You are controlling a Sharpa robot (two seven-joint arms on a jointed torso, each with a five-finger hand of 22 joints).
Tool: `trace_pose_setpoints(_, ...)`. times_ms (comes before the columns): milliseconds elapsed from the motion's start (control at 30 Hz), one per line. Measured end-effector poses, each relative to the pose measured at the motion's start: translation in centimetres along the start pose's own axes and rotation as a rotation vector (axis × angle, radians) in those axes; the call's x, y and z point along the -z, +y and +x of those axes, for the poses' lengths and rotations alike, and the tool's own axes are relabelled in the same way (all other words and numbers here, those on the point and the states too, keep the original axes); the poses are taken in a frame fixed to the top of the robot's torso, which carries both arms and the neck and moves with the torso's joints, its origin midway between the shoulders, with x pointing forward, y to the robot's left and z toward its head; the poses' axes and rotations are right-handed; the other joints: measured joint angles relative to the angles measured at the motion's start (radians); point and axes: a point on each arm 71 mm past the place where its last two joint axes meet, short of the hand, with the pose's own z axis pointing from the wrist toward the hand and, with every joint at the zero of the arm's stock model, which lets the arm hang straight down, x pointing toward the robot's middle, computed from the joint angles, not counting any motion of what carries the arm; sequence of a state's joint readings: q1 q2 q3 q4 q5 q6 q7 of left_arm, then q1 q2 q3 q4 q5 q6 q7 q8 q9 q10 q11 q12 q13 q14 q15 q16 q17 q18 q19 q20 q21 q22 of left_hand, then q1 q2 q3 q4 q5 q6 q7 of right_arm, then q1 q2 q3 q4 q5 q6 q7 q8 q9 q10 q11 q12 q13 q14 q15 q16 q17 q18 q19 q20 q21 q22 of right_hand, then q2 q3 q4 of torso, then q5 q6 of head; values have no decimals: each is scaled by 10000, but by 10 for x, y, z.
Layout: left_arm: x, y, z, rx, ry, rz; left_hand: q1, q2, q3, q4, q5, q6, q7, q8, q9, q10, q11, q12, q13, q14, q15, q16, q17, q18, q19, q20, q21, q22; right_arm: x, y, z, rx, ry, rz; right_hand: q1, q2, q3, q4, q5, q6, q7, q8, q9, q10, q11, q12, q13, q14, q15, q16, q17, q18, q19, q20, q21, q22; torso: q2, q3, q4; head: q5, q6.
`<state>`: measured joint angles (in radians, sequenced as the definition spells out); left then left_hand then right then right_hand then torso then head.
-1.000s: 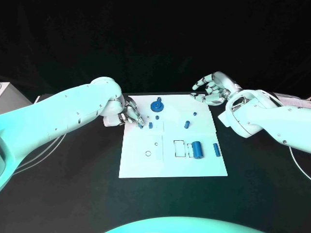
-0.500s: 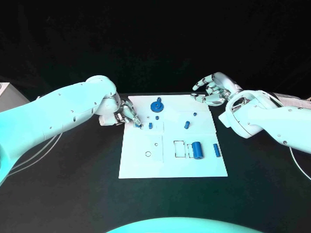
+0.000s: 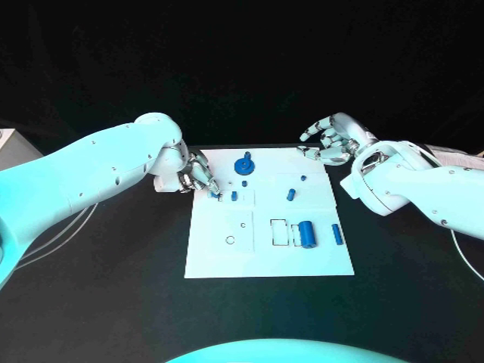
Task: Assemble the parts on the task board
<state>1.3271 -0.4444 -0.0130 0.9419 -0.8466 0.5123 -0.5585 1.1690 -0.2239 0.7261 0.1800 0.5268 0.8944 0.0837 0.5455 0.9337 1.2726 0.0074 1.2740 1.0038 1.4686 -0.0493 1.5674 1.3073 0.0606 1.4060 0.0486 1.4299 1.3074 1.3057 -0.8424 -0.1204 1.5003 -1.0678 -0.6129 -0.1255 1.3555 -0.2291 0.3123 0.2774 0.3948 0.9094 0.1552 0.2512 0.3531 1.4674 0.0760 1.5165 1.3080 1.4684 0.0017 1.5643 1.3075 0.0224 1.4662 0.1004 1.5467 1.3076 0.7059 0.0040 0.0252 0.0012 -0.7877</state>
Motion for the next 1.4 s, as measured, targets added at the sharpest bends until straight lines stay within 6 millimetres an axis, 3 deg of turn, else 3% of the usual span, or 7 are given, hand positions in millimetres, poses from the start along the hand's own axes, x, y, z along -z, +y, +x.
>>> trace_pose_setpoints(467, -1, -19, 0, -666, 526, 29, 77, -26, -42, -42, 57, 110, -37, -74, -44, 26, -17, 0, 38, 0, 0, 0, 0, 0, 0, 0, 40, 0, -1, 2, 1, -7, 19, -27, 0, 0, 0, 0, 0, 0, 0, 0, 6, 0, 0, 0, -1, 0, 0, 0, 0, 0, 0, 0, 0, -1, 11, 7, -6, -11, 12)
trace_pose_setpoints(1400, -6, -27, 2, -1864, 428, -633, 116, -65, -97, -97, 172, 243, -31, -207, -124, 112, -40, 44, 133, 0, 0, 0, 0, 0, 0, 0, 39, 0, -2, 4, 3, -19, 51, -78, 0, 0, -1, 0, -1, 0, 0, 0, 3, 0, 0, 0, -5, 0, 0, 0, 0, 0, 0, 0, 1, 6, 3, -14, 9, 8, -33)
